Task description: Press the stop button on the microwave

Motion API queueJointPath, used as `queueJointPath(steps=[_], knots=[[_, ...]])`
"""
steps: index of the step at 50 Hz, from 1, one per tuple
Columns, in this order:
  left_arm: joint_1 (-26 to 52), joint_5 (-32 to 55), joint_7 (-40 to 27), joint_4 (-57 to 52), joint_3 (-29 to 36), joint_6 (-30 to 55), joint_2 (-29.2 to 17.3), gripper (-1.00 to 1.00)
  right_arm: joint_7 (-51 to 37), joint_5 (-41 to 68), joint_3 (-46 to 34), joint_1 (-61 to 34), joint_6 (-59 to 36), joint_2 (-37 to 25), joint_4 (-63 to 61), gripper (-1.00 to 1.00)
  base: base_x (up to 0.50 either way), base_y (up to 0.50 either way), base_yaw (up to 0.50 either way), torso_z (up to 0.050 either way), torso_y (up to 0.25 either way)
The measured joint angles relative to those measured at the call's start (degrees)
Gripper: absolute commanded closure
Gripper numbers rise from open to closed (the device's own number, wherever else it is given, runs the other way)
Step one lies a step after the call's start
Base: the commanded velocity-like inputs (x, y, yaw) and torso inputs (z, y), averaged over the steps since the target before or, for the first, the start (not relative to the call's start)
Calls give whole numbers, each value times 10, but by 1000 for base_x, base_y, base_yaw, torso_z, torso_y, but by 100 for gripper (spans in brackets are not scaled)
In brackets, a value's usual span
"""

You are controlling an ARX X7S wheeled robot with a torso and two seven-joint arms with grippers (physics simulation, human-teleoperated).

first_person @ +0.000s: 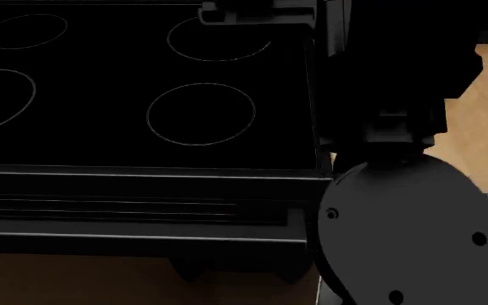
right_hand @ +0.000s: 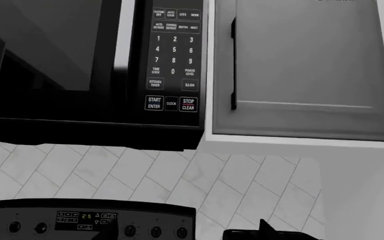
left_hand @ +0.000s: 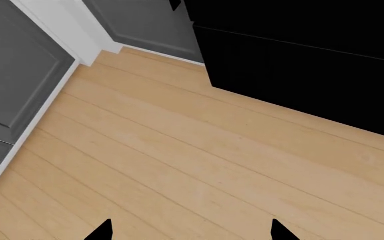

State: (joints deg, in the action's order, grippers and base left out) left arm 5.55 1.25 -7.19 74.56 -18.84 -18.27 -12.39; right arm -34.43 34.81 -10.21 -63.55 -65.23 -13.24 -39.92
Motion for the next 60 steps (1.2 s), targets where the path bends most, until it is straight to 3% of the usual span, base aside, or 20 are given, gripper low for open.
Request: queueJointPath(steps=[27, 46, 60], knots=[[0, -1, 0, 4, -2, 1, 0, -100, 84, -79, -96, -350, 120, 58, 541, -100, 0, 0, 0, 0, 0], [0, -1, 0, 4, -2, 1, 0, -100, 123, -91, -122, -485, 194, 106, 734, -100, 0, 0, 0, 0, 0], [-1, -1, 0, 4, -3, 1, 0, -100, 137, -78, -129, -514, 250, 110, 745, -100, 71, 0, 0, 0, 0]])
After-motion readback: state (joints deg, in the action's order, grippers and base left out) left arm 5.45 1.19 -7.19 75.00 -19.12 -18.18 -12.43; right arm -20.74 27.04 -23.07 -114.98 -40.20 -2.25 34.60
